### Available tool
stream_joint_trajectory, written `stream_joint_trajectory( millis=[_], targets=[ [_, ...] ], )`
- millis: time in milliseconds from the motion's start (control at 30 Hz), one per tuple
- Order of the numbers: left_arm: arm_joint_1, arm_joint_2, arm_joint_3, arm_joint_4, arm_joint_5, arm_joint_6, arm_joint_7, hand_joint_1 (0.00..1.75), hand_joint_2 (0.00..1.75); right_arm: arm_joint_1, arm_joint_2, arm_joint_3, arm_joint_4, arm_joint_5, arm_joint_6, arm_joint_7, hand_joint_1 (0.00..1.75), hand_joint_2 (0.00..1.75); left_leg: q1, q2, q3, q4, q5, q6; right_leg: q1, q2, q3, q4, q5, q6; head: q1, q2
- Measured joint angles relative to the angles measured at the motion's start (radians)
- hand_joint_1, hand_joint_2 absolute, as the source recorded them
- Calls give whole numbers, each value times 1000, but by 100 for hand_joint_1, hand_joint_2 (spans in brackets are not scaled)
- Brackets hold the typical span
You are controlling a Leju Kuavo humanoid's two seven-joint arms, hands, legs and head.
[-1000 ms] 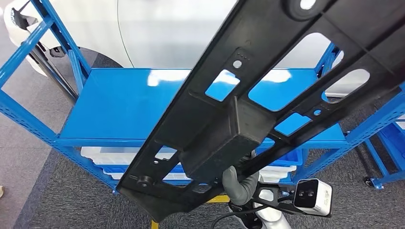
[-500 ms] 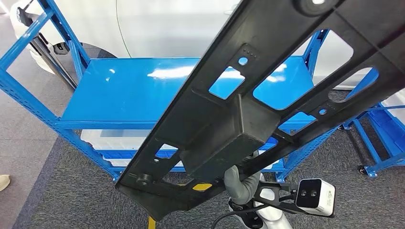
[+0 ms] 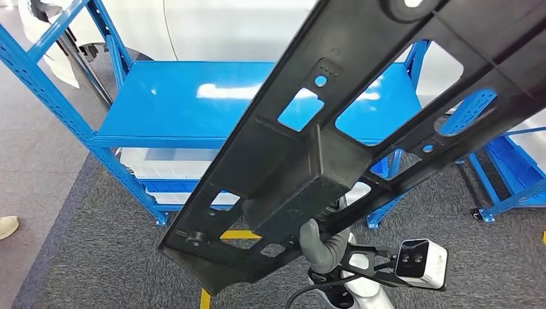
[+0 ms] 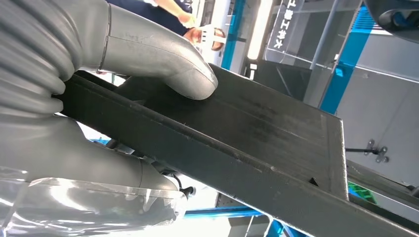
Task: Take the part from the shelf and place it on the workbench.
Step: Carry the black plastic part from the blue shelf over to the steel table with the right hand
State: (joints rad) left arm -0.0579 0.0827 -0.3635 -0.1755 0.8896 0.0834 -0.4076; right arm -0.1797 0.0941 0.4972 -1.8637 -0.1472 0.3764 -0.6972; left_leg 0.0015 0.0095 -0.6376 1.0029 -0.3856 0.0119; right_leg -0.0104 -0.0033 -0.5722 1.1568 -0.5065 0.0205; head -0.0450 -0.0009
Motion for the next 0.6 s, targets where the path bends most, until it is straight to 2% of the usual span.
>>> stream_joint_trajectory(
  millis=[33,67,100,167,200,233,267,333,367,400,433,467,533,567,600],
  targets=[
    [0,0,0,0,0,0,0,0,0,-2,0,1,0,-1,1,0,175,175,-1,-1,-11,10,4,-5,1,1,46,-63,-11,-5,0,0],
    [0,0,0,0,1,0,0,0,0,-4,0,2,0,-3,1,0,175,175,-2,-1,-18,17,8,-10,3,1,75,-108,-29,-13,0,0],
    [0,-1,0,0,2,1,0,0,0,-7,-1,3,0,-6,2,0,175,175,-3,-1,-20,20,12,-16,7,2,86,-130,-42,-22,0,0],
    [1,-1,0,0,5,2,-1,0,0,-10,-1,5,1,-10,2,0,175,175,0,-1,-22,20,20,-30,7,2,79,-136,-33,-41,0,0],
    [1,-1,0,0,6,3,-1,0,0,-12,-1,6,1,-11,1,0,175,175,3,-2,-28,29,8,-36,6,0,74,-138,-23,-49,0,0],
    [2,-1,0,0,7,3,-1,0,0,-13,-1,7,1,-12,1,0,175,175,5,-2,-39,56,-21,-43,4,-1,67,-140,-13,-55,0,0],
    [2,-1,0,0,7,3,-1,0,0,-15,-2,8,1,-13,0,0,175,175,7,-3,-55,100,-61,-48,3,-2,59,-140,-5,-59,0,0],
    [2,0,0,0,8,3,-1,0,0,-15,-2,9,3,-13,0,0,175,175,10,-3,-93,225,-141,-59,4,-2,40,-139,10,-61,0,0],
    [3,0,0,0,8,3,-1,0,0,-15,-2,9,4,-13,0,0,175,175,11,-3,-101,270,-157,-61,5,-2,31,-138,16,-61,0,0],
    [3,0,0,0,8,3,-1,0,0,-15,-2,9,6,-13,0,0,175,175,11,-3,-94,284,-155,-62,5,-2,24,-137,22,-60,0,0],
    [3,-1,0,0,8,3,-1,0,0,-15,-2,9,7,-14,0,0,175,175,11,-3,-66,257,-137,-61,5,-2,18,-136,26,-58,0,0],
    [3,0,0,0,7,3,-1,0,0,-16,-3,9,7,-15,1,0,175,175,11,-3,-21,196,-112,-57,5,-2,14,-135,29,-56,0,0],
    [2,0,0,0,7,3,-2,0,0,-19,-3,9,7,-17,5,0,175,175,8,-4,70,59,-84,-45,6,-2,11,-135,34,-49,0,0],
    [2,1,0,0,7,2,-2,0,0,-21,-3,9,7,-18,8,0,175,175,5,-5,96,18,-80,-38,6,-2,11,-136,37,-44,0,0],
    [2,1,0,0,7,2,-2,0,0,-22,-3,9,8,-19,10,0,175,175,1,-5,104,2,-83,-31,6,-2,10,-136,39,-40,0,0]
  ],
)
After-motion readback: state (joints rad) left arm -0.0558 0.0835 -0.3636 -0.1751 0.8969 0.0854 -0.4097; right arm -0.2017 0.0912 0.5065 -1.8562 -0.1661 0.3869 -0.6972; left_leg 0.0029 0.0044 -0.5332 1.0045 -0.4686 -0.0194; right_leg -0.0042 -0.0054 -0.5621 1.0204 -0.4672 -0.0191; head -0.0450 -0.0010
